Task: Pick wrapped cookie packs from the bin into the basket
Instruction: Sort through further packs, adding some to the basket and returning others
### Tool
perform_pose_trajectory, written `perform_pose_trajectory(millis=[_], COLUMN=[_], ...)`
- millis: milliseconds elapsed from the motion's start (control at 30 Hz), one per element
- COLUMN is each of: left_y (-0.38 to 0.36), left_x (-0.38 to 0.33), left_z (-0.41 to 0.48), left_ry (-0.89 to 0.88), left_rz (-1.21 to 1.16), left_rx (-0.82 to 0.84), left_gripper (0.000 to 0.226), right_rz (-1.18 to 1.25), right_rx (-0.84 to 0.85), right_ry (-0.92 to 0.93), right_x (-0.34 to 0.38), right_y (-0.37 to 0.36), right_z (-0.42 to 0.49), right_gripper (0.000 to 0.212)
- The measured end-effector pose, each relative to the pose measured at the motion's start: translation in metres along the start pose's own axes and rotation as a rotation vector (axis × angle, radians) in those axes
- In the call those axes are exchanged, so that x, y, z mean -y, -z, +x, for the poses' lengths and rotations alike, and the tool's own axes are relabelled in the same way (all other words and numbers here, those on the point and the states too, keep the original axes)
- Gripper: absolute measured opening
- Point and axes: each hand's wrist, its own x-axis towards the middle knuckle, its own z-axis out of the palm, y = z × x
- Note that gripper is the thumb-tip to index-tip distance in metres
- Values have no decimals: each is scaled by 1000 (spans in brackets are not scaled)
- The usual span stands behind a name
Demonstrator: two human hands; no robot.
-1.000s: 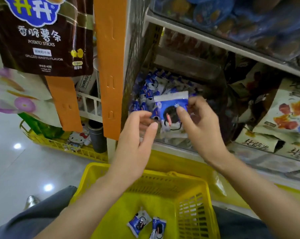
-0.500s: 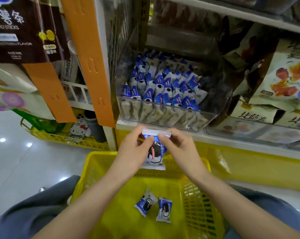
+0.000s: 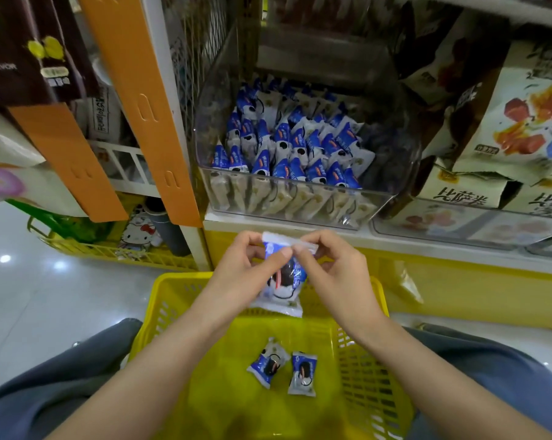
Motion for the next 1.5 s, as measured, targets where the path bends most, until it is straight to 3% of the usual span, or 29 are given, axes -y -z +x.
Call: perform_pose_trajectory(millis=[100,200,267,367,467,533,667,900,1133,1367,1433,1500], left_y=[1,3,6,11,12,13,9,7,8,8,9,8], left_x=[0,-2,-3,-4,-4,-2,2,4,6,3,1,-5], left_z=[0,0,2,4,5,4,0,4,6,2,3,3], left_ry=[41,-23,-97,-190,-266,-350,-422,-371,-354,-370,-297,-104], left_rz=[2,-123,-91,25,155,293,496,447,441,481,456,202], left_rx=[4,-46,-97,-168,-164,-152,-87,-100,-33,-141,-102,-31], left_gripper=[33,27,19,9,11,20,22,16,16,17,17,28], right_rz=[256,509,560,439,46,-133,19,75,-312,115,151,116], right_rx=[-67,-62,14,253,435,406,221,118,113,-46,-76,-39], right_ry=[-247,-427,-493,-513,-361,-192,-82,-135,209,-112,-77,45], right_x=[2,3,3,1,-4,-5,1,0,2,6,8,10], right_y=[6,11,12,9,5,3,3,2,5,15,19,20], right_z=[6,8,7,3,-2,-4,-1,2,-2,10,10,6], right_gripper=[10,6,11,20,33,41,16,2,8,5,3,3])
